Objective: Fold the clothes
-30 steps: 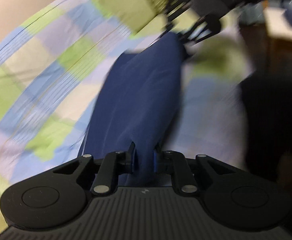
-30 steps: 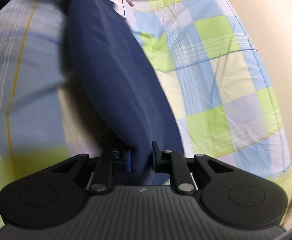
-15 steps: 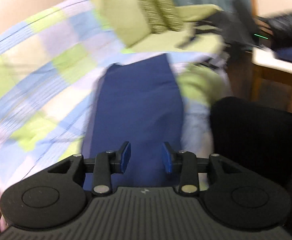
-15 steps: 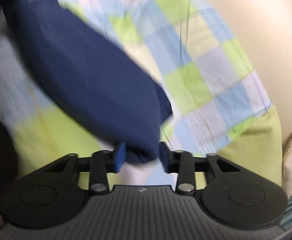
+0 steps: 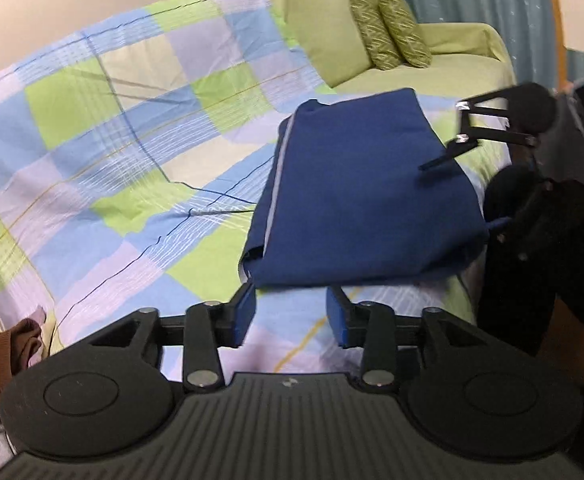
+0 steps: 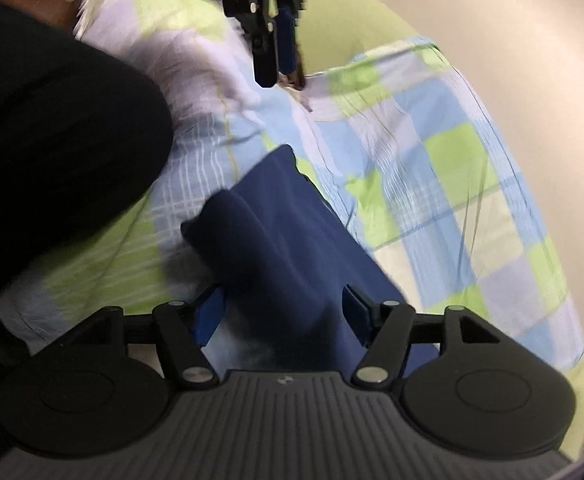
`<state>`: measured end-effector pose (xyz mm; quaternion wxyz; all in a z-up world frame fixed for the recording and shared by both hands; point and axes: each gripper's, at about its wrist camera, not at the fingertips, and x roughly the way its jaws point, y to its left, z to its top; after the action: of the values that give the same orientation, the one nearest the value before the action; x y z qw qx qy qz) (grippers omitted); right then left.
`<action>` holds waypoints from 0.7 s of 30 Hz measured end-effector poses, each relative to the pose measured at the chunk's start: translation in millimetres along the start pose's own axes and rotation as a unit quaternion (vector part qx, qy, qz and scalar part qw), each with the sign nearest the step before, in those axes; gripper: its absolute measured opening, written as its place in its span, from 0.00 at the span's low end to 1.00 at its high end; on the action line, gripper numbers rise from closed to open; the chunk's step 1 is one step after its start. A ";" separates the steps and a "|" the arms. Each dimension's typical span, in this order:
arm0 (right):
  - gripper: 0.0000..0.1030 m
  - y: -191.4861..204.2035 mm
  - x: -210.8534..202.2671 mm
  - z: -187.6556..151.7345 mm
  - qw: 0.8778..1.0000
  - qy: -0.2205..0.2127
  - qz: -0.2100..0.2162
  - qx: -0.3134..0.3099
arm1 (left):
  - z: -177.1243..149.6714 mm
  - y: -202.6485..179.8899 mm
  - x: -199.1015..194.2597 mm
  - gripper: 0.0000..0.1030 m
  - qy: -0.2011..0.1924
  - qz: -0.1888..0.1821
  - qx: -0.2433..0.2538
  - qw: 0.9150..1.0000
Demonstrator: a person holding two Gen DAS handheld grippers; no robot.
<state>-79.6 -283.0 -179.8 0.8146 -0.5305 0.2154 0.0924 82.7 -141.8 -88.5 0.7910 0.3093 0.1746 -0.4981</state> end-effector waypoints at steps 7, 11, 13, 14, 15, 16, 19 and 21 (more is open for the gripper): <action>0.15 -32.7 10.8 19.0 0.996 0.028 0.062 0.062 | -14.1 -12.6 15.9 0.63 -0.042 -0.005 0.112 0.993; 0.13 -71.0 0.8 21.4 0.990 0.025 0.066 0.123 | -13.4 -22.1 45.0 0.64 -0.075 0.023 0.241 0.967; 0.13 -83.7 -1.6 22.6 0.987 0.026 0.063 0.146 | -13.0 -28.8 57.6 0.64 -0.102 0.035 0.308 0.945; 0.13 -88.1 -2.0 22.8 0.986 0.026 0.061 0.154 | -12.4 -31.5 62.8 0.64 -0.116 0.040 0.335 0.934; 0.13 -92.1 -2.2 22.8 0.985 0.027 0.059 0.160 | -11.8 -33.2 65.6 0.64 -0.123 0.041 0.349 0.928; 0.13 -94.4 -2.4 23.1 0.985 0.028 0.057 0.162 | -11.0 -33.9 69.0 0.64 -0.127 0.038 0.359 0.924; 0.13 -95.3 -2.1 24.9 0.984 0.032 0.058 0.163 | -5.3 -36.0 88.8 0.61 -0.138 0.014 0.406 0.903; 0.13 -90.6 -1.3 25.8 0.984 0.035 0.061 0.162 | 1.4 -34.4 102.4 0.18 -0.124 -0.021 0.415 0.901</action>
<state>-39.9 -297.6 -95.7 0.8749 -0.3800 0.2873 0.0870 97.2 -223.0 -158.2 0.5953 0.5418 -0.1407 -0.5764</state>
